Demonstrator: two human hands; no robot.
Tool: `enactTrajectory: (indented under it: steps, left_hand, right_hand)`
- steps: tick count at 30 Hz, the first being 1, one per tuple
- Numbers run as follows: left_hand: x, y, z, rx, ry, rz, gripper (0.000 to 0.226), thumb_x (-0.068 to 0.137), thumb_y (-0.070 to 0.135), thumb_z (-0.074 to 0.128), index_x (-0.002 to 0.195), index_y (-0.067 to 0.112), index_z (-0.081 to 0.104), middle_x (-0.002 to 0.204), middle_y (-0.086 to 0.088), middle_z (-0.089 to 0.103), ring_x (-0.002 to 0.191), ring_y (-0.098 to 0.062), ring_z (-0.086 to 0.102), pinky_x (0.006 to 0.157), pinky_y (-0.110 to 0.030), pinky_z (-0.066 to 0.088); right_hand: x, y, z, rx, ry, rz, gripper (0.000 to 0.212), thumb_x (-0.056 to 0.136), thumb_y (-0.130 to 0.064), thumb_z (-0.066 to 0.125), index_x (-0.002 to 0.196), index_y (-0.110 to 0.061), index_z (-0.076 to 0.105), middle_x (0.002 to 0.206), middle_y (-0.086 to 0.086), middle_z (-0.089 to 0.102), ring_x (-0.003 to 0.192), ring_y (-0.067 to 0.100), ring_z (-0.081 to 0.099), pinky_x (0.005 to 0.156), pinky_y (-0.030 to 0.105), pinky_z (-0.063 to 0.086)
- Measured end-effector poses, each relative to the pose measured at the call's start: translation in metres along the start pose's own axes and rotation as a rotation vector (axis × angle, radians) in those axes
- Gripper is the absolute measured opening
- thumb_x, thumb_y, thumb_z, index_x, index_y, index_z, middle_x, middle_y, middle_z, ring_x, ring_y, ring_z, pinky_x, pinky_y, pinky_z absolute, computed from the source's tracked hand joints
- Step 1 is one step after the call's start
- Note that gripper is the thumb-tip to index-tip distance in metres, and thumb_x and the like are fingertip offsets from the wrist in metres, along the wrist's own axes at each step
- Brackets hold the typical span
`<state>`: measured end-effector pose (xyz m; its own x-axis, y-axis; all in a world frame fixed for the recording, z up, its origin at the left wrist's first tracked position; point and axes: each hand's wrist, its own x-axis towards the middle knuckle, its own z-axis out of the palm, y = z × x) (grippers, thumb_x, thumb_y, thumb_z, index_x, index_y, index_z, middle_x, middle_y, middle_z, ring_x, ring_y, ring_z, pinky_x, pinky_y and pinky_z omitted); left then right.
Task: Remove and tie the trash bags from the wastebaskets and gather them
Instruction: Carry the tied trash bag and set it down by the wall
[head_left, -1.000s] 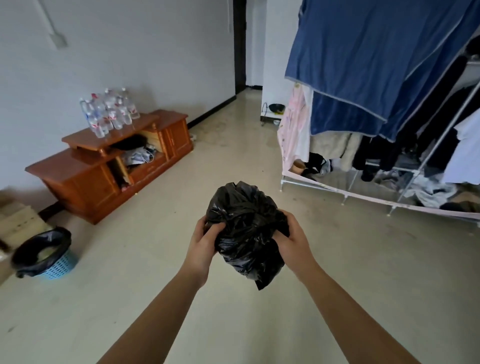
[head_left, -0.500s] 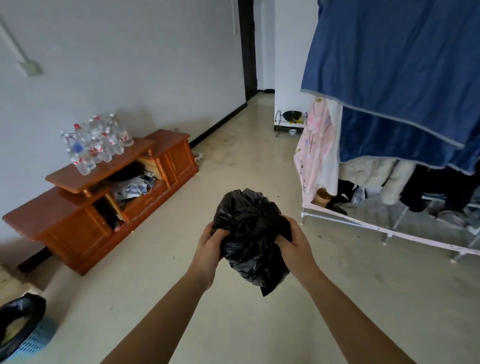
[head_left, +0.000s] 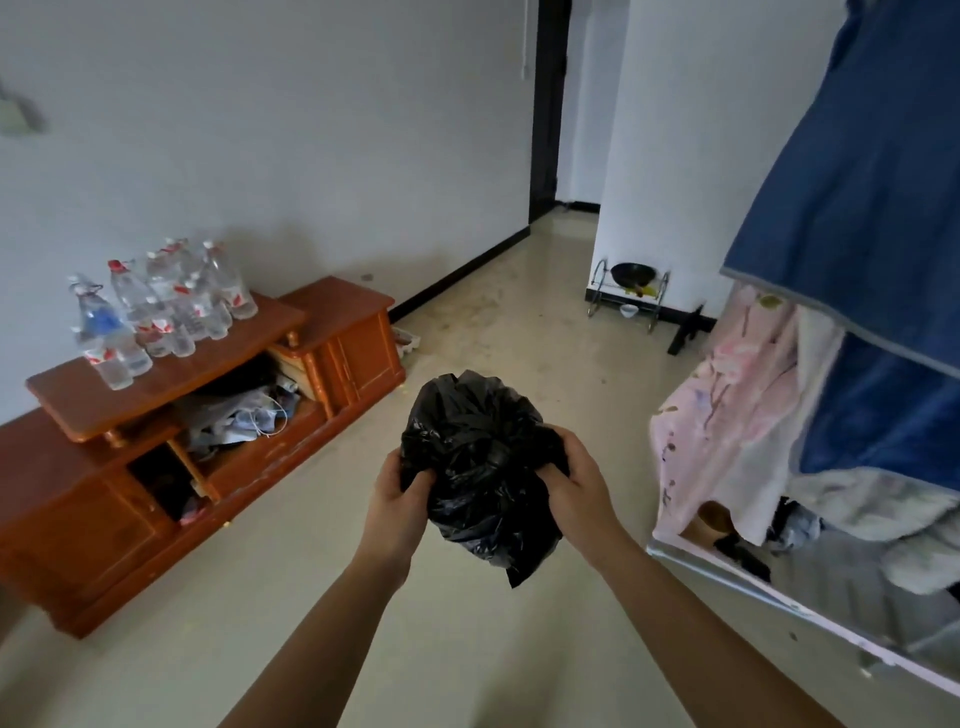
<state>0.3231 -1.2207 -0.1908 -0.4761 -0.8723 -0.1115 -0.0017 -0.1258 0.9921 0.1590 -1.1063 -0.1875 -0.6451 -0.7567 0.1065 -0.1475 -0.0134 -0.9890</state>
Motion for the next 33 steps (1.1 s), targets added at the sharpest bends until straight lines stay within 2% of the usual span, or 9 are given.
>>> enactTrajectory:
  steps: [4,7,14,17,23,26,30,33]
  left_hand:
    - [0.121,0.023,0.014,0.044,0.019,0.012,0.025,0.099,0.02,0.056,0.124,0.025,0.058,0.119,0.0,0.069,0.113,-0.021,0.065,0.099,-0.049,0.052]
    - [0.211,0.049,0.035,0.058,-0.004,0.01,0.027,0.096,0.03,0.057,0.123,0.03,0.061,0.119,0.003,0.07,0.113,-0.021,0.065,0.098,-0.051,0.053]
    - [0.408,0.062,0.117,0.006,-0.021,0.003,0.017,0.101,0.022,0.052,0.11,0.031,0.063,0.116,0.002,0.07,0.112,-0.023,0.065,0.099,-0.053,0.051]
    - [0.515,0.067,0.157,0.023,0.005,0.045,0.017,0.1,0.022,0.053,0.109,0.03,0.065,0.113,0.0,0.071,0.109,-0.024,0.066,0.095,-0.057,0.053]
    - [0.688,0.107,0.21,0.009,-0.001,0.088,0.025,0.102,0.02,0.051,0.11,0.038,0.067,0.116,0.005,0.072,0.112,-0.021,0.066,0.098,-0.053,0.052]
    - [0.769,0.122,0.221,-0.007,0.027,0.087,0.03,0.102,0.019,0.052,0.103,0.044,0.068,0.116,0.004,0.072,0.113,-0.021,0.066,0.099,-0.052,0.052]
    - [0.887,0.124,0.233,-0.052,0.096,0.068,0.021,0.102,0.019,0.051,0.111,0.033,0.065,0.117,0.002,0.07,0.112,-0.02,0.065,0.099,-0.049,0.052]
    - [0.98,0.124,0.243,-0.045,0.095,0.087,0.02,0.103,0.019,0.05,0.118,0.024,0.063,0.116,-0.001,0.071,0.109,-0.021,0.067,0.094,-0.045,0.056]
  right_hand:
    - [0.119,0.007,0.007,-0.078,0.002,-0.011,0.035,0.096,-0.007,0.049,0.122,-0.029,0.057,0.118,-0.012,0.064,0.113,0.007,0.059,0.096,0.029,0.048]
    - [0.205,0.002,-0.002,-0.061,0.048,-0.025,0.038,0.097,-0.004,0.047,0.121,-0.031,0.057,0.117,-0.015,0.064,0.11,0.0,0.059,0.091,0.022,0.048]
    - [0.397,0.041,-0.025,0.011,0.181,-0.022,0.039,0.096,-0.002,0.047,0.12,-0.031,0.059,0.114,-0.017,0.065,0.105,-0.004,0.06,0.086,0.015,0.048]
    - [0.501,0.063,-0.038,0.033,0.207,-0.036,0.037,0.096,-0.003,0.047,0.121,-0.028,0.059,0.115,-0.016,0.064,0.109,0.0,0.06,0.091,0.02,0.049]
    - [0.699,0.067,-0.053,0.034,0.153,-0.037,0.036,0.096,-0.005,0.048,0.119,-0.031,0.059,0.116,-0.014,0.065,0.109,0.002,0.06,0.091,0.023,0.048]
    - [0.792,0.066,-0.046,0.027,0.116,-0.029,0.035,0.096,-0.007,0.048,0.123,-0.027,0.058,0.118,-0.012,0.065,0.111,0.005,0.06,0.094,0.026,0.049]
    - [0.914,0.084,-0.03,0.022,0.061,-0.014,0.034,0.097,-0.006,0.048,0.123,-0.026,0.058,0.118,-0.011,0.064,0.11,0.004,0.06,0.094,0.026,0.05]
    - [1.012,0.106,-0.021,0.007,0.043,-0.025,0.035,0.097,-0.005,0.048,0.122,-0.027,0.059,0.118,-0.01,0.065,0.111,0.006,0.061,0.097,0.03,0.05]
